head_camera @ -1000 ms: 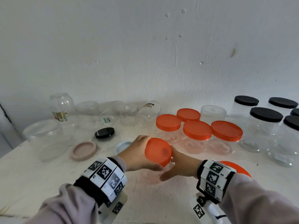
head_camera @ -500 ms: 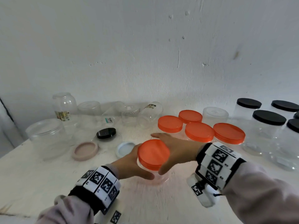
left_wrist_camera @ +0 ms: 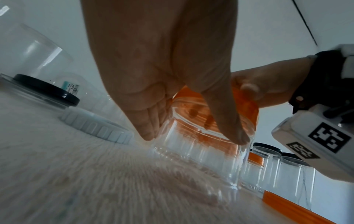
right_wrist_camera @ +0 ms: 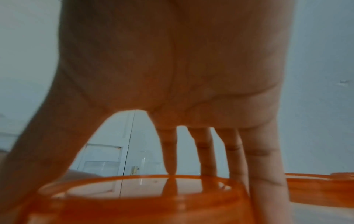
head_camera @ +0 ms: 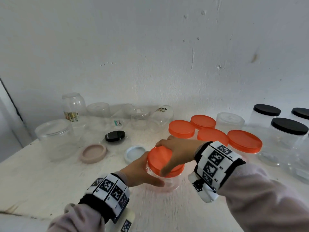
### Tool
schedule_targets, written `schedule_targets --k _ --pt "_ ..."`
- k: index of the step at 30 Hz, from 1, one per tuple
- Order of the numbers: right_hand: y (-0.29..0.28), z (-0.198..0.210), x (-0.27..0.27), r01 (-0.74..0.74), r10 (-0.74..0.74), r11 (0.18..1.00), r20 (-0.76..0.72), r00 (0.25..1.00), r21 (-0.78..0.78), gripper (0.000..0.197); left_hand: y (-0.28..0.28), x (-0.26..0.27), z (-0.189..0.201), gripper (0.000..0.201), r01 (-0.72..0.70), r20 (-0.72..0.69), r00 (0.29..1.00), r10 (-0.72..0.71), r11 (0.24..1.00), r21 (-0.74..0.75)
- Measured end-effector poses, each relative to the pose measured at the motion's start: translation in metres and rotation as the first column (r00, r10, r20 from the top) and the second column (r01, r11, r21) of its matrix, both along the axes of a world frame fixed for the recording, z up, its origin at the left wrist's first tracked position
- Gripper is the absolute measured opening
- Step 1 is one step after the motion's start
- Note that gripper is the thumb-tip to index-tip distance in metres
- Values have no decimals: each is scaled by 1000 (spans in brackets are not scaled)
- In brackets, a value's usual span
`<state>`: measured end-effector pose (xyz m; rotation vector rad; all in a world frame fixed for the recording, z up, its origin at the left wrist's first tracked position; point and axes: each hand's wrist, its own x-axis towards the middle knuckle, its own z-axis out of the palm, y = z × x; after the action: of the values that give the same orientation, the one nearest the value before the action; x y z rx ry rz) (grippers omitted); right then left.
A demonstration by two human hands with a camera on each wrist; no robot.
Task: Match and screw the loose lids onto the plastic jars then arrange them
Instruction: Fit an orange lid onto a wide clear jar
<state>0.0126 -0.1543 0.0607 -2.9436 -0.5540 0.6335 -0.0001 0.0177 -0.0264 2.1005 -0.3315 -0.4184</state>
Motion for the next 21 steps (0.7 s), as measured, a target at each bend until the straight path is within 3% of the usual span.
schedule_targets --k 6,13,17,21 --pt "2 -11 -5 85 -85 996 21 996 15 117 0 0 -1 102 -4 -6 1000 4 1000 -4" --pt "-1 -8 -7 28 -26 995 -14 1000 96 102 1 1 -2 104 0 -8 1000 0 1000 -17" --pt "0 -13 -10 70 -71 997 34 997 29 109 1 1 -2 104 8 -9 1000 -8 1000 -8" --pt "0 -11 -9 39 -38 999 -23 999 17 116 0 1 -2 105 14 -8 1000 -14 1000 9"
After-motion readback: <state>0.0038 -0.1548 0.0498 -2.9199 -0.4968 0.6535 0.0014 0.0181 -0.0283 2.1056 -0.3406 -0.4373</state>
